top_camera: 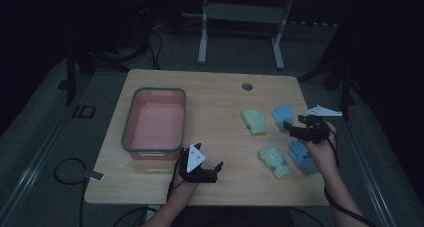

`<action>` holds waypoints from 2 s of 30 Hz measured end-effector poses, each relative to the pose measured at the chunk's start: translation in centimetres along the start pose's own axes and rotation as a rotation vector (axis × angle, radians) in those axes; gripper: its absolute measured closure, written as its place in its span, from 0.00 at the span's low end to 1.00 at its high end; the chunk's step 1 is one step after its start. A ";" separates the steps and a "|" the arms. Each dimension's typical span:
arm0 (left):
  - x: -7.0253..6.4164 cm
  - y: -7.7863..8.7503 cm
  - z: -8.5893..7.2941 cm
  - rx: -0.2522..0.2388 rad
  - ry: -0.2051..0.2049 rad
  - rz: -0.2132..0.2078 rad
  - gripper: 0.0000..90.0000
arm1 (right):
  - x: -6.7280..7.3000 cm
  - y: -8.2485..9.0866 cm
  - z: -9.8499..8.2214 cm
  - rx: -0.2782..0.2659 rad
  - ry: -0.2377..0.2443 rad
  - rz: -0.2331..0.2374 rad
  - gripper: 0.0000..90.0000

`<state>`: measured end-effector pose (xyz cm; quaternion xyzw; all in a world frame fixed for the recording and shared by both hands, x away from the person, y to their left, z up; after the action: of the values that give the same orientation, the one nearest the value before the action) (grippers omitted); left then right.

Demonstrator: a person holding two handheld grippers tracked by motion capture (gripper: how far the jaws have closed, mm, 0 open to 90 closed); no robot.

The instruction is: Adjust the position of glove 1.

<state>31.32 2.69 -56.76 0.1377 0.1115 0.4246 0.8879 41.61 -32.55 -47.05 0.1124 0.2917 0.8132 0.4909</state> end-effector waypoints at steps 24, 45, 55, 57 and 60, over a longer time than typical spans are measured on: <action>0.1 0.0 0.0 0.001 0.005 -0.007 0.01 | 2.1 -6.5 2.2 0.078 0.100 0.157 0.50; 0.1 0.0 0.0 0.000 0.005 -0.013 0.01 | 3.0 -12.7 2.7 0.141 0.154 0.236 0.67; 0.1 0.0 0.0 0.000 0.007 -0.020 0.01 | 2.5 -16.1 1.4 0.232 0.176 0.226 0.69; 0.1 0.0 0.0 -0.001 0.003 -0.018 0.01 | 2.7 -16.2 1.2 0.220 0.186 0.223 0.70; 0.0 0.0 0.0 -0.001 0.000 -0.017 0.01 | 2.8 -16.2 0.9 0.208 0.201 0.222 0.76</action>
<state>31.32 2.73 -56.75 0.1363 0.1124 0.4170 0.8916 52.53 -24.12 -56.08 0.1121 0.4076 0.8350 0.3524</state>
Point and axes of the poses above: each handheld gripper's, and its own axes: y roughly backward along the jaws, z roughly out of its top, x roughly to its left, the point moved 3 cm from there along -y, roughly forward along the jaws, and after that the axes turned 5 degrees about y, right-handed, at the moved point
